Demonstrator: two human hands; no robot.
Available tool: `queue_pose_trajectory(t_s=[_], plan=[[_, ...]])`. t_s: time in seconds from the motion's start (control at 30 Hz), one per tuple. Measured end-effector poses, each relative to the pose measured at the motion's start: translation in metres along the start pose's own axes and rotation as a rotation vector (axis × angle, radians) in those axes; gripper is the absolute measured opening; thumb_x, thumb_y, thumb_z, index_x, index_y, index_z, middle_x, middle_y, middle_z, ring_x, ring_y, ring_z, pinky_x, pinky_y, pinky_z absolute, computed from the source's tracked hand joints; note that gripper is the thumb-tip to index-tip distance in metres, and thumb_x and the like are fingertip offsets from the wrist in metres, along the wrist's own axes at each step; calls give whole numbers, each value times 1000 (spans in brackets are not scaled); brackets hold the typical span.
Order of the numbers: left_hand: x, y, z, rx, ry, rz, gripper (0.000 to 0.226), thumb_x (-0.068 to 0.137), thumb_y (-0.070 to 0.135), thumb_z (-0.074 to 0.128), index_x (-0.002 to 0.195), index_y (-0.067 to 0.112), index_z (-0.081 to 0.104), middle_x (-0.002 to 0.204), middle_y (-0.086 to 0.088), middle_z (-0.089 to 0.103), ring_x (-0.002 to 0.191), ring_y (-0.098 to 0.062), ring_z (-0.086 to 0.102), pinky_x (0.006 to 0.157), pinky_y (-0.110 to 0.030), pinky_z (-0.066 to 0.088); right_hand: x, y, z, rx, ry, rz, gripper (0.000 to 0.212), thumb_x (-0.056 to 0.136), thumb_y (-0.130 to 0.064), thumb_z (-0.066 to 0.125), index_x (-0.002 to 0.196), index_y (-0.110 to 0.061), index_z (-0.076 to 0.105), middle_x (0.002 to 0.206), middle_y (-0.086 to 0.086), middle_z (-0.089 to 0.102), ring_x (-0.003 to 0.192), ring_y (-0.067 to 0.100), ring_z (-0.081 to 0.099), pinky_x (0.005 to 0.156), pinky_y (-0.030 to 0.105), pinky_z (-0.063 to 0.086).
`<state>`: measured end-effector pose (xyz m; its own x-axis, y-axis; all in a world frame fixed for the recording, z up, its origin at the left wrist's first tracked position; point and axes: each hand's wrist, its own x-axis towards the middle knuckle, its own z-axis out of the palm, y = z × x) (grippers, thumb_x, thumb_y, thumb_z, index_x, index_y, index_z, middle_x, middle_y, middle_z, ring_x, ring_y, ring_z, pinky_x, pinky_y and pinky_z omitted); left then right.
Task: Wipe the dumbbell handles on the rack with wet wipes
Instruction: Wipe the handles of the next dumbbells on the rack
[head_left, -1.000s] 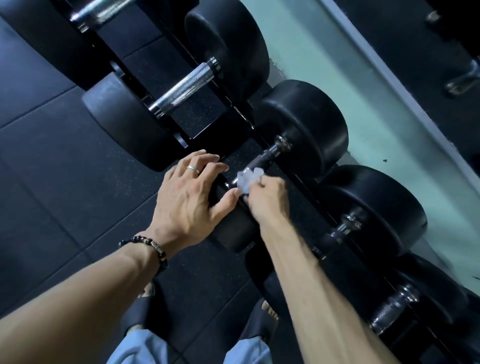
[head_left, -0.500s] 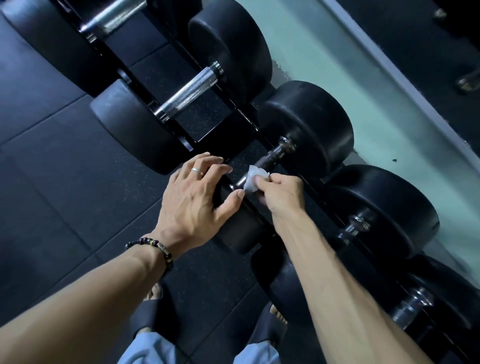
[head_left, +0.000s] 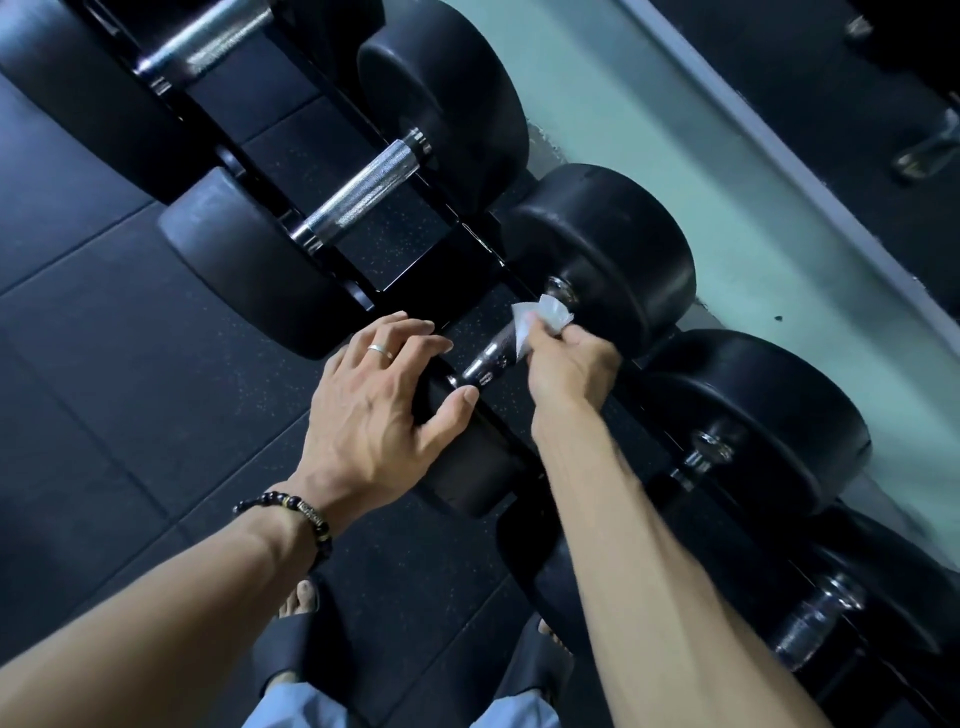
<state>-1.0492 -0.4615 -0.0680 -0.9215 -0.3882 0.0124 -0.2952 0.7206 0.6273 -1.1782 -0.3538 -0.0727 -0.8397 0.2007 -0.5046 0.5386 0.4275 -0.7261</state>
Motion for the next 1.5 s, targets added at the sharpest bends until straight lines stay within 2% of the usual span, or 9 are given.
queue_pose_trajectory(t_s=[0.1, 0.23, 0.43, 0.63, 0.8, 0.9, 1.03, 1.3, 1.5], plan=[[0, 0, -1, 15, -1, 14, 58, 89, 60, 44, 120, 15, 65, 130, -2, 59, 133, -24, 46, 103, -47, 43, -19, 15, -1, -305, -140, -20, 19, 88, -26, 72, 87, -7, 75, 87, 9, 73, 71, 20, 61, 52, 20, 41], [1, 0, -1, 14, -7, 14, 58, 89, 60, 44, 120, 16, 65, 130, -2, 59, 132, -24, 47, 103, -49, 43, -16, 12, -5, -248, -157, -24, 36, 86, -33, 74, 60, -10, 64, 59, 0, 61, 60, 17, 56, 57, 27, 45], [0, -1, 0, 9, -1, -4, 59, 88, 62, 43, 122, 17, 64, 132, 0, 58, 134, -22, 44, 105, -44, 41, -4, -11, 7, 19, 89, -31, 17, 90, -29, 69, 90, -13, 77, 95, 6, 74, 85, 18, 67, 79, 28, 55], [1, -1, 0, 19, 2, 7, 60, 88, 62, 43, 120, 16, 65, 130, -2, 59, 133, -24, 46, 104, -47, 42, -26, 17, -2, -278, -244, 62, 31, 89, -34, 71, 66, -14, 66, 68, 3, 64, 64, 19, 57, 60, 30, 46], [0, -1, 1, 13, 7, -1, 59, 88, 62, 44, 121, 17, 65, 132, 0, 58, 133, -22, 45, 103, -46, 43, -4, 3, 11, -9, 2, 48, 30, 89, -44, 71, 99, -16, 76, 109, 9, 71, 97, 21, 69, 74, 26, 52], [0, -1, 1, 19, 10, 4, 59, 88, 61, 44, 120, 17, 65, 132, 0, 59, 133, -22, 46, 103, -46, 43, -16, 13, 5, -237, -115, -35, 31, 92, -41, 66, 88, -11, 73, 92, 9, 71, 86, 25, 69, 73, 33, 57], [0, 0, 0, 15, 14, 3, 59, 87, 61, 44, 119, 17, 66, 131, 0, 59, 132, -22, 47, 102, -47, 44, -17, 17, -8, -451, -330, -37, 47, 89, -34, 74, 55, -20, 44, 55, -4, 44, 49, 12, 41, 46, 24, 33], [-1, 3, -1, 6, 1, -17, 60, 87, 64, 41, 122, 20, 63, 135, 1, 55, 129, -22, 45, 98, -42, 42, 8, -1, 7, 35, 50, -20, 25, 83, -38, 79, 82, -13, 77, 88, 6, 76, 85, 21, 72, 82, 35, 59], [0, 2, -1, 5, 10, -23, 61, 87, 64, 41, 122, 19, 63, 134, 1, 56, 130, -21, 45, 99, -45, 44, -3, 22, 7, -19, -170, 127, 39, 83, -49, 72, 99, -13, 73, 104, 8, 72, 97, 24, 70, 91, 40, 57]])
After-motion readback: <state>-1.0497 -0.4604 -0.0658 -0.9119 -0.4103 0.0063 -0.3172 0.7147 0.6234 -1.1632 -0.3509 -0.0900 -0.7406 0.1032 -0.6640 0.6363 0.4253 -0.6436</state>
